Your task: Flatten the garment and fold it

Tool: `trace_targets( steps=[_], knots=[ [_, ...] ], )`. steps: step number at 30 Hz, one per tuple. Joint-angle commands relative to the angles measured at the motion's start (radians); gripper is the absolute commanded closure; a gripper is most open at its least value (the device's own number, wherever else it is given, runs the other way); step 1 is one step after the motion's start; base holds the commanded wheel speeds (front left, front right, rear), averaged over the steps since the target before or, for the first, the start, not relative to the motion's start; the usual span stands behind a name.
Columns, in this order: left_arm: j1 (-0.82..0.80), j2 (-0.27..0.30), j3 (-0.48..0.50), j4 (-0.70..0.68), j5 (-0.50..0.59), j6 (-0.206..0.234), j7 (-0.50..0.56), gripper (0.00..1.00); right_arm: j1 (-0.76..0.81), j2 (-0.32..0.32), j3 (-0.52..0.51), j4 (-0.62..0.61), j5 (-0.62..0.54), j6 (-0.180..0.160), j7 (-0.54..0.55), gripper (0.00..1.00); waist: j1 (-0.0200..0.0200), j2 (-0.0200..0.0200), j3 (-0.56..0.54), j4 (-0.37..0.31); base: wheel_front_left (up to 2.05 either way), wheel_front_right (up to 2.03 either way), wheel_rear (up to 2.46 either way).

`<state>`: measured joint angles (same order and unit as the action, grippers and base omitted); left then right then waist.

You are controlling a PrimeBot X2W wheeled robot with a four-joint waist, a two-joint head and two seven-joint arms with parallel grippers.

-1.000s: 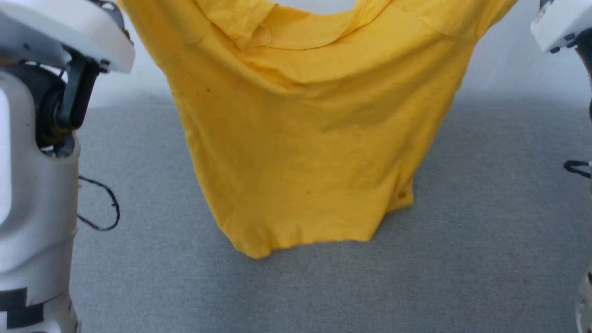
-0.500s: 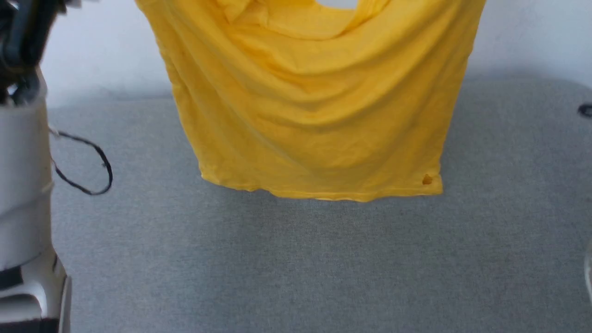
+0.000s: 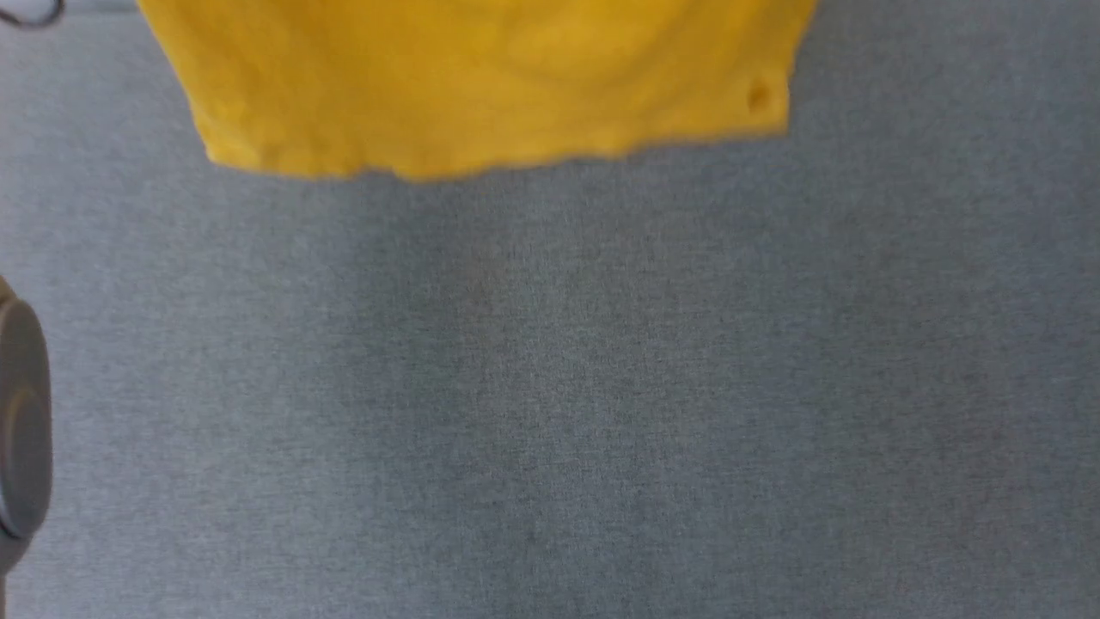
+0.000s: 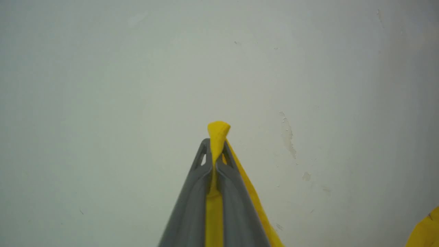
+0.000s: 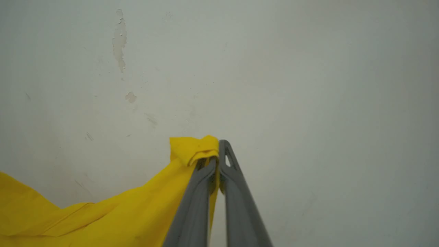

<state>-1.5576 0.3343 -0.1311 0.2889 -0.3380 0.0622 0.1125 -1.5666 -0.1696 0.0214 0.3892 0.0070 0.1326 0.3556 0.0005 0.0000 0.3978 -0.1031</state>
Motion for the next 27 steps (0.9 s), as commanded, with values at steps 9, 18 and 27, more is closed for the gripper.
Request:
trace_targets(
  steps=[9, 18, 27],
  knots=[
    [-0.131, -0.011, 0.045, 0.126, -0.046, -0.05, -0.164, 1.0, -0.168, -0.018, -0.002, 0.151, -0.09, -0.002, -0.141, 1.0, -0.0005, 0.0, 0.231, -0.006, 0.0, 0.0, 0.0],
    [-0.013, 0.033, 0.041, 0.157, -0.091, -0.145, -0.234, 1.0, -0.1, -0.061, 0.056, 0.193, -0.044, -0.002, -0.218, 1.0, -0.0005, 0.0, 0.263, 0.041, 0.0, 0.0, 0.0],
    [0.381, 0.088, 0.051, -0.082, -0.19, -0.178, -0.241, 1.0, 0.175, -0.159, 0.139, -0.02, 0.168, -0.002, -0.22, 1.0, -0.0005, 0.0, 0.13, 0.089, 0.0, 0.0, 0.0]
  ],
)
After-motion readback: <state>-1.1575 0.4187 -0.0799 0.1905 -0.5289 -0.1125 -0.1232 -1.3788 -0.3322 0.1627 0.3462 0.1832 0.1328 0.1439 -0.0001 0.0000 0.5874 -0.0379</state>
